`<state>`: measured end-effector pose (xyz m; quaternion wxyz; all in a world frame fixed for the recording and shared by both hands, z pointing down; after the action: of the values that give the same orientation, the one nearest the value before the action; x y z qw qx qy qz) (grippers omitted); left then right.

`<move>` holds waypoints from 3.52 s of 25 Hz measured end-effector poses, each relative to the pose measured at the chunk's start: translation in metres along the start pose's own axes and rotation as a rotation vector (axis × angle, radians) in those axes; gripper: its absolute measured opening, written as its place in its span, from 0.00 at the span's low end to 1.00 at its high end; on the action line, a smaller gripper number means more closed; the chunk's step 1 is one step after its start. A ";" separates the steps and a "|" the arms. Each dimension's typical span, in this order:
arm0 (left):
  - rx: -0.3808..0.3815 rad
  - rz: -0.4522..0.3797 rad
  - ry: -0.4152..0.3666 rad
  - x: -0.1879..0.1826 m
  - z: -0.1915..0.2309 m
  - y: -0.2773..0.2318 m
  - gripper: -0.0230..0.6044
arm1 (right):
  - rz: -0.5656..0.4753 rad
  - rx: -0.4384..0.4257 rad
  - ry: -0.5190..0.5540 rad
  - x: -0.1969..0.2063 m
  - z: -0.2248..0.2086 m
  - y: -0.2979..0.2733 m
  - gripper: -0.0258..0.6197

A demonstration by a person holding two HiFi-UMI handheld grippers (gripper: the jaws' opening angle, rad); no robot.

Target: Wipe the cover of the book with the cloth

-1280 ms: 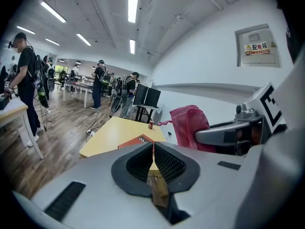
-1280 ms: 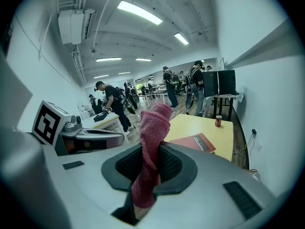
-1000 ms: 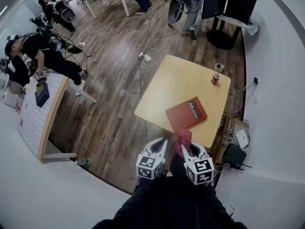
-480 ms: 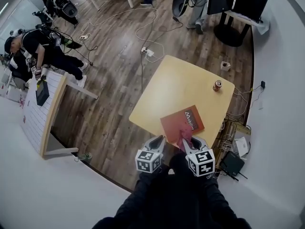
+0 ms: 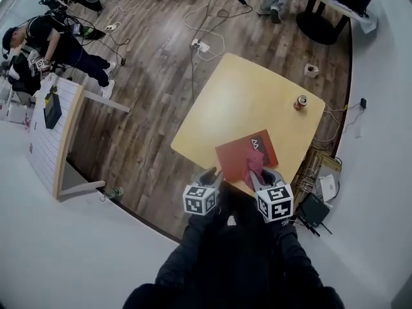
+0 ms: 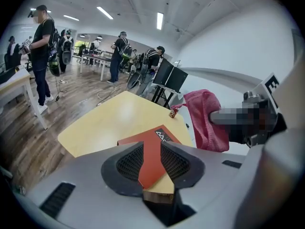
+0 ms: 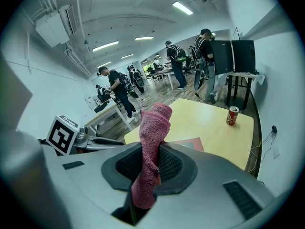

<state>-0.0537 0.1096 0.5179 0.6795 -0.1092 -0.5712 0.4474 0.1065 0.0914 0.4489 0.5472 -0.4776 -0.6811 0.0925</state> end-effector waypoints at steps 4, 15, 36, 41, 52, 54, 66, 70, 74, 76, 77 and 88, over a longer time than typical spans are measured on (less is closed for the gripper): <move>0.010 0.079 0.039 0.023 0.016 -0.024 0.22 | 0.046 -0.011 0.008 0.005 0.002 -0.028 0.16; 0.055 0.209 0.133 0.060 0.058 -0.085 0.25 | 0.157 -0.078 -0.001 -0.002 0.002 -0.137 0.16; 0.077 0.316 0.160 0.079 0.063 -0.109 0.25 | 0.406 -0.188 0.067 0.039 0.010 -0.248 0.16; 0.077 0.312 0.184 0.080 0.063 -0.107 0.22 | 0.420 -0.155 0.095 0.042 -0.003 -0.248 0.16; 0.057 0.326 0.202 0.080 0.061 -0.109 0.21 | 0.399 -0.115 0.120 0.040 -0.036 -0.237 0.16; 0.054 0.328 0.203 0.081 0.061 -0.108 0.21 | 0.393 -0.107 0.115 0.039 -0.042 -0.235 0.16; 0.038 0.331 0.190 0.081 0.059 -0.108 0.21 | 0.362 -0.053 0.111 0.034 -0.085 -0.215 0.16; 0.031 0.327 0.188 0.081 0.058 -0.108 0.21 | 0.348 -0.031 0.102 0.033 -0.099 -0.207 0.16; 0.026 0.323 0.185 0.081 0.058 -0.109 0.21 | 0.335 -0.009 0.091 0.030 -0.115 -0.202 0.16; 0.026 0.321 0.184 0.080 0.058 -0.110 0.21 | 0.330 0.005 0.088 0.028 -0.125 -0.199 0.16; 0.026 0.322 0.184 0.081 0.057 -0.110 0.21 | 0.328 0.012 0.087 0.028 -0.129 -0.197 0.16; 0.024 0.325 0.179 0.081 0.058 -0.109 0.21 | 0.318 0.072 0.077 0.022 -0.159 -0.182 0.16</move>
<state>-0.0558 0.0855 0.6633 0.6476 -0.2311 -0.4781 0.5466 0.1407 -0.0510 0.6428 0.5680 -0.5629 -0.5716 0.1838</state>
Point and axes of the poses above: the fingertips, and each gripper's own axes: y backward along the fingers, z to its left, x out of its underside, the point moved 4 cm from there along y, backward along the fingers, and after that the axes turned 6 degrees about -y, right-handed, at the moved point
